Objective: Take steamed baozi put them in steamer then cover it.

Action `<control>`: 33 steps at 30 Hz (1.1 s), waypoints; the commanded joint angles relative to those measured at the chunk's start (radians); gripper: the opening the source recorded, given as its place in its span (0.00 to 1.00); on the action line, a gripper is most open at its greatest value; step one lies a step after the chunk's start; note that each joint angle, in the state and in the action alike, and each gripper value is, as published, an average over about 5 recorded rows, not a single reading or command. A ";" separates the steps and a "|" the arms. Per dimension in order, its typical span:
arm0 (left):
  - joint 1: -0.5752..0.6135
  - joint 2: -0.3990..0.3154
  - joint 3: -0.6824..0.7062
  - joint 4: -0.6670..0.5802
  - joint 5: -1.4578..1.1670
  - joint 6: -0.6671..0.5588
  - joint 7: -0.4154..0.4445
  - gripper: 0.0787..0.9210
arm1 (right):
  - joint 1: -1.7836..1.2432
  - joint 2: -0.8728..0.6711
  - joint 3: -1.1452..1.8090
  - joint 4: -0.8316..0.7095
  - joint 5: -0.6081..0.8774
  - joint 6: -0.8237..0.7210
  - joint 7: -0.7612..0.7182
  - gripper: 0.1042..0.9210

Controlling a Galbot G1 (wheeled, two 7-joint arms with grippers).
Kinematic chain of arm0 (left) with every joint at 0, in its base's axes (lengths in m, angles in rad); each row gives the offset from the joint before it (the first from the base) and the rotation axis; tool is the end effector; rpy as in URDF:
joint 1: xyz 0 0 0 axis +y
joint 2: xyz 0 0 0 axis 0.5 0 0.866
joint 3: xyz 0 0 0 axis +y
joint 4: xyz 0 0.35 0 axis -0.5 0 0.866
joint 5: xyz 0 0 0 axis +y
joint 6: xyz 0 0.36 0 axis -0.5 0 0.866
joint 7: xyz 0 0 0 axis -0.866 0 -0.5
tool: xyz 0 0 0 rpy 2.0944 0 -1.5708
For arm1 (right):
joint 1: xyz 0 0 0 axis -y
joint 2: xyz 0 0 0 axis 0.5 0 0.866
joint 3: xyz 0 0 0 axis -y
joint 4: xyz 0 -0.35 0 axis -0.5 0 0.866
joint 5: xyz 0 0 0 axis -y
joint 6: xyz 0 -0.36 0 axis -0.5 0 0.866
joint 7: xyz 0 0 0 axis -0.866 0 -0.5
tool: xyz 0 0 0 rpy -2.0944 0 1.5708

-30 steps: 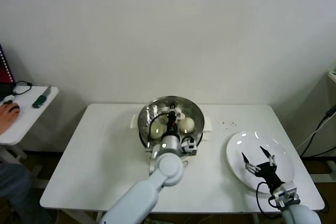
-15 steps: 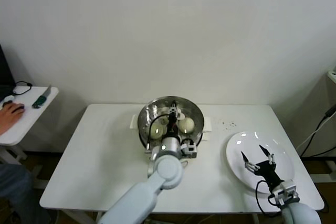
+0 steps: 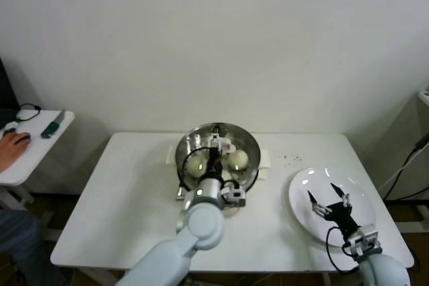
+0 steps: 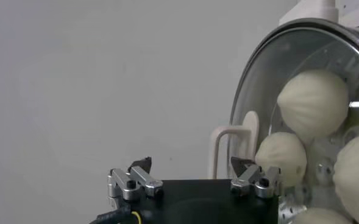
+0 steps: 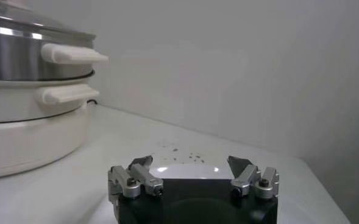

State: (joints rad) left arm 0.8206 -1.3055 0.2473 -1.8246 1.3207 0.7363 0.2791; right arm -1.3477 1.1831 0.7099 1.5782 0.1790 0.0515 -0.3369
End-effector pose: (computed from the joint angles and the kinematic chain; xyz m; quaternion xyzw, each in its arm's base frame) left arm 0.3141 -0.1662 -0.2500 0.0475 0.7304 0.6813 0.0140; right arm 0.2502 -0.1931 -0.3878 0.0976 -0.9838 0.1005 0.1121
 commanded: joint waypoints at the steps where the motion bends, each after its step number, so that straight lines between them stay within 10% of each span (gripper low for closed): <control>1: 0.112 0.115 -0.089 -0.182 -0.047 0.049 -0.019 0.88 | 0.013 -0.006 0.005 0.004 0.010 -0.026 0.001 0.88; 15: 0.474 0.104 -0.540 -0.371 -0.689 -0.288 -0.450 0.88 | 0.023 -0.061 0.002 -0.001 0.030 -0.006 -0.008 0.88; 24: 0.693 -0.021 -0.836 -0.269 -1.221 -0.731 -0.491 0.88 | 0.046 -0.063 -0.032 -0.012 0.048 0.032 0.000 0.88; 33: 0.696 -0.076 -0.891 -0.144 -1.413 -0.842 -0.399 0.88 | 0.082 -0.058 -0.057 -0.002 0.039 0.058 0.027 0.88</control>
State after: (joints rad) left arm 1.3904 -1.3053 -0.4453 -2.0645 0.3269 0.3346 -0.1215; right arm -1.2899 1.1261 0.6709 1.5679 0.2167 0.0834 -0.3280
